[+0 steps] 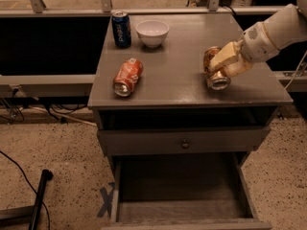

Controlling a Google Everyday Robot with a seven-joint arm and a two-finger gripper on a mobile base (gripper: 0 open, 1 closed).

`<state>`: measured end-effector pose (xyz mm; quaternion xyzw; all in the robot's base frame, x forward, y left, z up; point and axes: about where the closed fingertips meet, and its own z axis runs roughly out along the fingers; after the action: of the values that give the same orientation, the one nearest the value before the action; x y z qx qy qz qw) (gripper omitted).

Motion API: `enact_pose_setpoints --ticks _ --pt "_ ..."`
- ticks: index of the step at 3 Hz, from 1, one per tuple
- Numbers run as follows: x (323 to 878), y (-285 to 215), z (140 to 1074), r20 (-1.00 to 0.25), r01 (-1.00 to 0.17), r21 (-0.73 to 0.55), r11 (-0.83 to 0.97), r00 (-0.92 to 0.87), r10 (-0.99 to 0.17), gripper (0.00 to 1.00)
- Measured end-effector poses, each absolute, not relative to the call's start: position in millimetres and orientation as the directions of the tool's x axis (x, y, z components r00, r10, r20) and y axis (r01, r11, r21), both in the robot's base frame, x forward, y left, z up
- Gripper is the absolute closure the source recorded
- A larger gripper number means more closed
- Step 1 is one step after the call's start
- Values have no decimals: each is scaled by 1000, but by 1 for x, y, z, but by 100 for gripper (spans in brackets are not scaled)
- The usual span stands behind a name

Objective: Pick orange can from middle drawer and place on counter

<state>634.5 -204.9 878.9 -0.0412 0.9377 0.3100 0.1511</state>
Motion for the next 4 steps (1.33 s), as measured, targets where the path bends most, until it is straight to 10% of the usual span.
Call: enact_pose_setpoints --ticks 4 --pt "641 -194 871 -304 -178 576 798 -953 7 0"
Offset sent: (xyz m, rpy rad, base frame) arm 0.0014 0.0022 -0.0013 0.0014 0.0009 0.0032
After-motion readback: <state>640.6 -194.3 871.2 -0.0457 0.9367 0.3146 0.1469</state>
